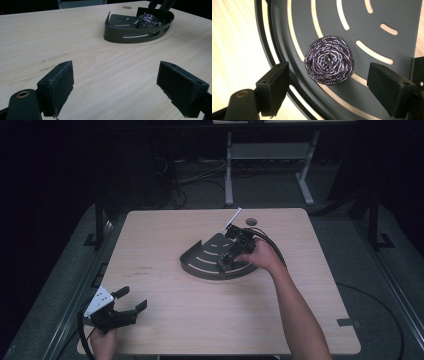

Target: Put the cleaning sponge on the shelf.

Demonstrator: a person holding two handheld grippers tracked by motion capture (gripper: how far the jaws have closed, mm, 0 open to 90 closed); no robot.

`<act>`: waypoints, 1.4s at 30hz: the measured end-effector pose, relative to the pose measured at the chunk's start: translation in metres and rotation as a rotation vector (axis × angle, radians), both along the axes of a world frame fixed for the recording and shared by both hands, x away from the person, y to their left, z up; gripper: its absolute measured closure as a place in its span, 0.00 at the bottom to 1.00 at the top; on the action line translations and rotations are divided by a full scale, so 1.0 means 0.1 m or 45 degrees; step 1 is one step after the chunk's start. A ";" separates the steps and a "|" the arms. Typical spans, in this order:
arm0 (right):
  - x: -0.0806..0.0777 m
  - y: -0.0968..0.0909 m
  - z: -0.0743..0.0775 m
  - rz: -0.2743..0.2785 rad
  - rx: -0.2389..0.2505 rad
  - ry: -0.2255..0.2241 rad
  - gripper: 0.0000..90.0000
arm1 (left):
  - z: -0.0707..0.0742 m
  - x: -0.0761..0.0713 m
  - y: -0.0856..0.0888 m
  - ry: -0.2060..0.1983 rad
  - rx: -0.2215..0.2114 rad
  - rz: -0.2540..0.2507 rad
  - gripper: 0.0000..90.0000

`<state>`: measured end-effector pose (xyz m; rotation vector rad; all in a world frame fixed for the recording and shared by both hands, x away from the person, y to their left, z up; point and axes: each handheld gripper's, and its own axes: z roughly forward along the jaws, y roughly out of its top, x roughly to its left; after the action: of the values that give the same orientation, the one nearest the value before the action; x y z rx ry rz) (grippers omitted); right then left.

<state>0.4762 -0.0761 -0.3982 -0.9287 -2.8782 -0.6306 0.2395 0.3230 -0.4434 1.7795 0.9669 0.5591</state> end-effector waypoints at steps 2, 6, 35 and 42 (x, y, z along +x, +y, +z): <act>-0.01 -0.01 0.01 -0.004 0.005 -0.002 0.20 | 0.00 0.00 0.00 -0.001 -0.002 -0.003 0.15; -0.03 -0.03 0.04 -0.004 0.015 -0.013 0.20 | 0.00 0.00 -0.01 -0.001 0.008 -0.008 0.15; -0.36 -0.37 0.22 -0.005 0.063 -0.069 0.20 | 0.00 0.00 -0.04 0.004 0.008 -0.015 0.15; -0.46 -0.47 0.20 -0.009 0.057 -0.075 0.20 | 0.00 0.00 -0.03 0.002 0.009 -0.011 0.15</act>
<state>0.4304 -0.1229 -0.3785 -0.9300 -2.8997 -0.7325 0.2392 0.3198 -0.4438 1.7894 0.9592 0.5566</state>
